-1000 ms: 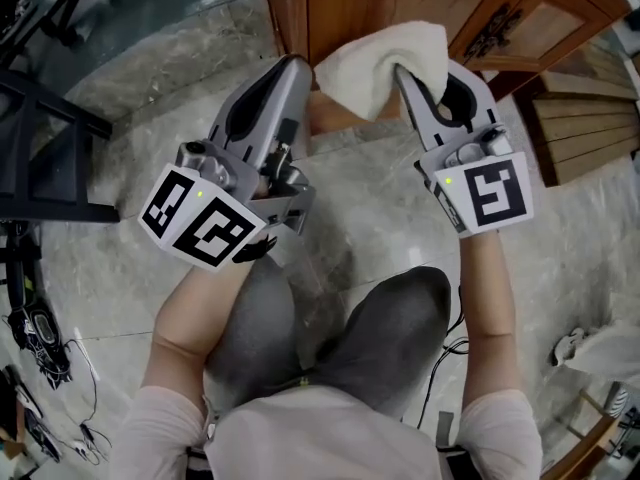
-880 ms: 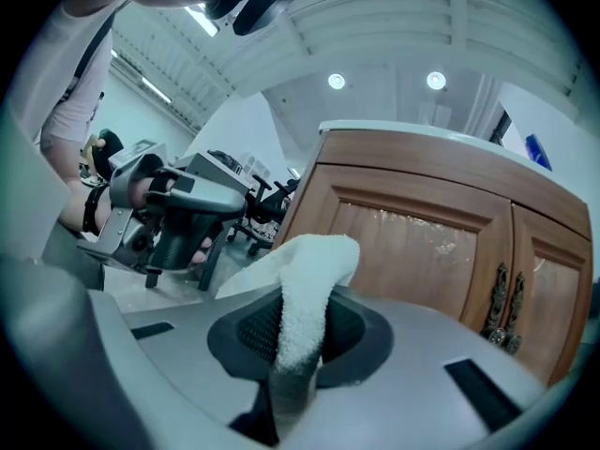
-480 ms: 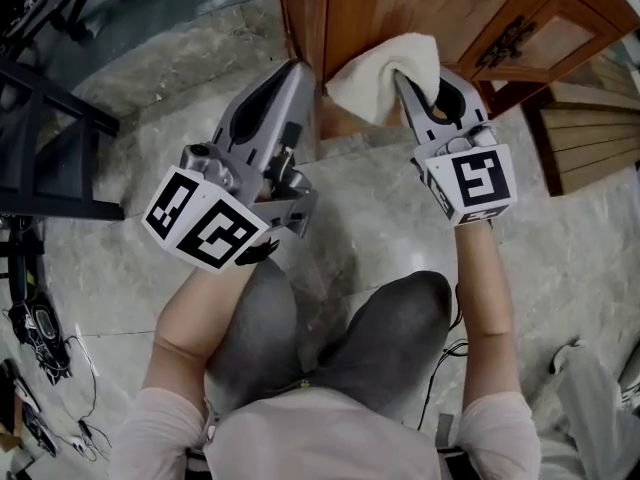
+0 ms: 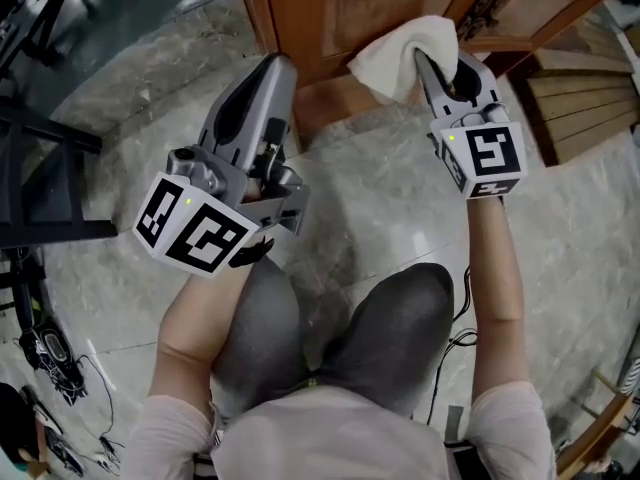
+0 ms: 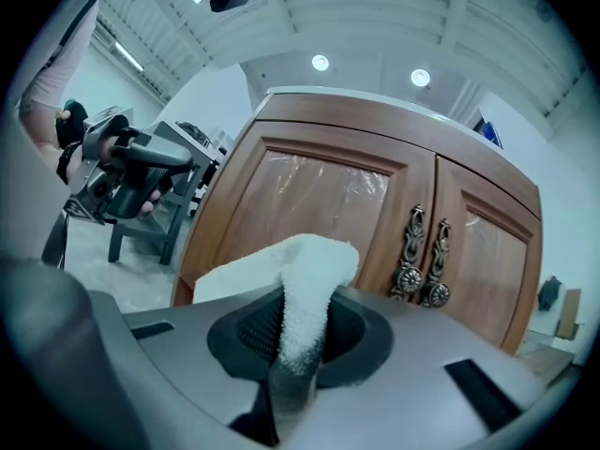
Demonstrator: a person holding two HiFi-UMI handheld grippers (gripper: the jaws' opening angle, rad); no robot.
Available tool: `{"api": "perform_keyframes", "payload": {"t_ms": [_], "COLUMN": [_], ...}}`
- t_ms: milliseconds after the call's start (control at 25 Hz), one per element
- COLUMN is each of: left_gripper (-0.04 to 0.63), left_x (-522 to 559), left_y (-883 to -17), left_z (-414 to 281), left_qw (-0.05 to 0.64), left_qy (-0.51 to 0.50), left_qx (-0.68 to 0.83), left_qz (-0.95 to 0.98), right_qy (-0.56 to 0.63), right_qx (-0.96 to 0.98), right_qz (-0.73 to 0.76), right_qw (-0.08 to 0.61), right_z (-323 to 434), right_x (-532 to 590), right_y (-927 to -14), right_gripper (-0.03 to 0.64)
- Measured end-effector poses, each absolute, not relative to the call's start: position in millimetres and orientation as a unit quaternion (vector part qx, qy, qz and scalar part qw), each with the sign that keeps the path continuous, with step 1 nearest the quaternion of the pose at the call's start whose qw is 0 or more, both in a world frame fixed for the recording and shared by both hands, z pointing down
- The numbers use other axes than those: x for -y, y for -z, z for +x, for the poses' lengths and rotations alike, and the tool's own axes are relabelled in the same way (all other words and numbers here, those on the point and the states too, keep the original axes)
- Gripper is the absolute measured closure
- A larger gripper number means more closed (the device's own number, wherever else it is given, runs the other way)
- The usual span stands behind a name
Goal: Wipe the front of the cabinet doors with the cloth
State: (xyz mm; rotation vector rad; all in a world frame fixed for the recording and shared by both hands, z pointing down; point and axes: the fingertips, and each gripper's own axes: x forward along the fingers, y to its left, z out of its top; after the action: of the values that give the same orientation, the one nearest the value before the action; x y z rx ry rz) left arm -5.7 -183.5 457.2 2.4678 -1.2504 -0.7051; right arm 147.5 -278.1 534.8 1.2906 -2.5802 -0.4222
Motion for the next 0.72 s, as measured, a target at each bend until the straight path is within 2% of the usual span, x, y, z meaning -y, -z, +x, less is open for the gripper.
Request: {"api": "perform_keyframes", "payload": {"t_ms": [360,720], "left_gripper": [0.577,0.577], "left_x": [190.0,196.2], "left_y": [-468.0,-480.6], "left_z": [2.2,-1.9], "left_qw": [0.159,0.170], "left_qy": [0.247,0.244], "left_qx": [0.420,0.412], "left_qz": [0.858,0.861], "right_qy": [0.140,0.138], "right_qx": [0.855,0.841], "right_qz": [0.480,0.503], "right_qw": [0.136,0.146], "right_z": [185.4,192.9], "right_x": [292.5,295.2], "right_y": [-542.1,-547.0], "right_gripper": [0.546,0.546]}}
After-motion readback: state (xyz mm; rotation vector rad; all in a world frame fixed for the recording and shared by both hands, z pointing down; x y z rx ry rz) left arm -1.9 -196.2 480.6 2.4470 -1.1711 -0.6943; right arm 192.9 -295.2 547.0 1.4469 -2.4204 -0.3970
